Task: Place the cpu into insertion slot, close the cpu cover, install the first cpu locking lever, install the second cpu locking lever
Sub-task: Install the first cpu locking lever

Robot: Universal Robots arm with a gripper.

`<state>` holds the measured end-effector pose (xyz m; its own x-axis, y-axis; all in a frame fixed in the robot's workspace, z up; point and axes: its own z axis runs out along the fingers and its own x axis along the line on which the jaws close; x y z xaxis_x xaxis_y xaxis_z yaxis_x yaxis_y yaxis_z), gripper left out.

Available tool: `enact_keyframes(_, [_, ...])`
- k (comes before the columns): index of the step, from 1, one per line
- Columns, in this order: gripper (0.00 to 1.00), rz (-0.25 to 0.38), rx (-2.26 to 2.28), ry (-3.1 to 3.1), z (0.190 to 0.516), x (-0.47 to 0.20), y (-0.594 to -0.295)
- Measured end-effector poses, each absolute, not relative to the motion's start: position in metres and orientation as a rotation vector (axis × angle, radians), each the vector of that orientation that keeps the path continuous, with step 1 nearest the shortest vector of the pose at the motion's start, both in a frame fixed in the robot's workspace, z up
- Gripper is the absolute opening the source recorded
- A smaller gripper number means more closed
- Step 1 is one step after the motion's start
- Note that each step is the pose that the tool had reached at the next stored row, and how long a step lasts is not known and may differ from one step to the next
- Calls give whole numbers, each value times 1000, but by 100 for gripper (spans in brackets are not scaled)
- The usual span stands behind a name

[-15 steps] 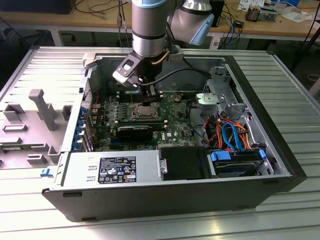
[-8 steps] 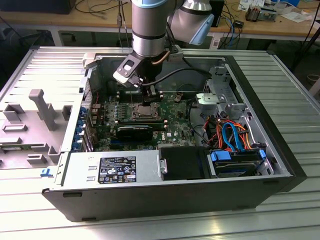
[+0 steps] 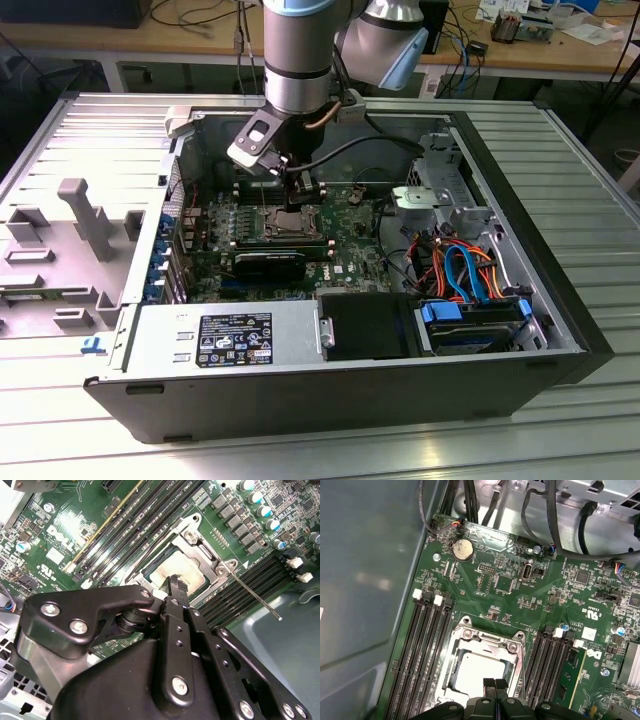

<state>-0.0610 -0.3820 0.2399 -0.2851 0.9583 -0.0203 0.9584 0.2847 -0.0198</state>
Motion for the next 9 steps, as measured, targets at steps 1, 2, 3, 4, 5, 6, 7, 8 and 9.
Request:
enact_keyframes(1, [11,-44,1872,2517,240,-61,-382])
enact_keyframes(2, [11,-44,1869,2519,240,-61,-382])
enact_keyframes(3, [11,-44,1866,2522,240,-61,-382])
enact_keyframes(4, [11,-44,1863,2523,240,-61,-382])
enact_keyframes(5, [11,-44,1861,2525,240,-61,-382])
enact_keyframes(6, [11,-44,1856,2528,240,-61,-382])
enact_keyframes(7, [11,-44,1853,2531,240,-61,-382])
enact_keyframes(8, [11,-44,1851,2532,240,-61,-382])
enact_keyframes(9, [11,-44,1848,2535,240,-61,-382])
